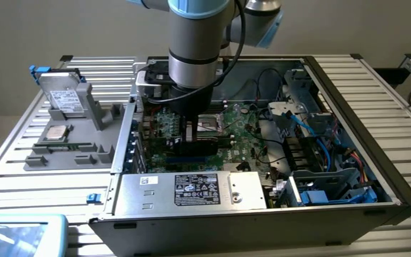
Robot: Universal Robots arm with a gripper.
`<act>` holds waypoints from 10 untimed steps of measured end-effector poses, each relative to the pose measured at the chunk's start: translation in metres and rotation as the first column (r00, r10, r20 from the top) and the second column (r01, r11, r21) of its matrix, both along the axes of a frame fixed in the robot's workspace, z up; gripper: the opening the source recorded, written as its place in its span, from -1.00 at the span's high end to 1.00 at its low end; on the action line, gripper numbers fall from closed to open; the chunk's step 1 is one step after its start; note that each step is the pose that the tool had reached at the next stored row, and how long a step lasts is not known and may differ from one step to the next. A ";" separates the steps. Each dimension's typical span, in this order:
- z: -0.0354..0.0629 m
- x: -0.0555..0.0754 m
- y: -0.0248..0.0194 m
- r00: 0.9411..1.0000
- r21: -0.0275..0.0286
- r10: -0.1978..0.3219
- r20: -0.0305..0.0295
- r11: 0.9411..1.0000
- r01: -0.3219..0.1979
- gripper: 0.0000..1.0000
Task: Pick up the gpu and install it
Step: 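Insert the gpu into the slot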
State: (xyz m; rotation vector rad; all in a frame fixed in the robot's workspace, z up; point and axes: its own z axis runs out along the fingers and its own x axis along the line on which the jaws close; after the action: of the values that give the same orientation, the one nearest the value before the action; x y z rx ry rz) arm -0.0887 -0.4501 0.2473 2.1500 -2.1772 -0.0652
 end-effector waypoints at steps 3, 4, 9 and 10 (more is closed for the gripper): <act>-0.0001 0.000 0.0000 1.000 0.000 0.000 -0.001 1.000 0.000 0.44; -0.0001 0.000 0.0000 1.000 0.000 0.000 -0.001 1.000 0.000 0.44; -0.0001 0.000 0.0000 1.000 0.000 0.000 -0.001 1.000 0.000 0.44; -0.0001 0.000 0.0000 1.000 0.000 0.000 -0.001 1.000 0.000 0.44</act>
State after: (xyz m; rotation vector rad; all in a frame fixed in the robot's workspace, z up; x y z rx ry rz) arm -0.0888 -0.4501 0.2472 2.1499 -2.1768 -0.0659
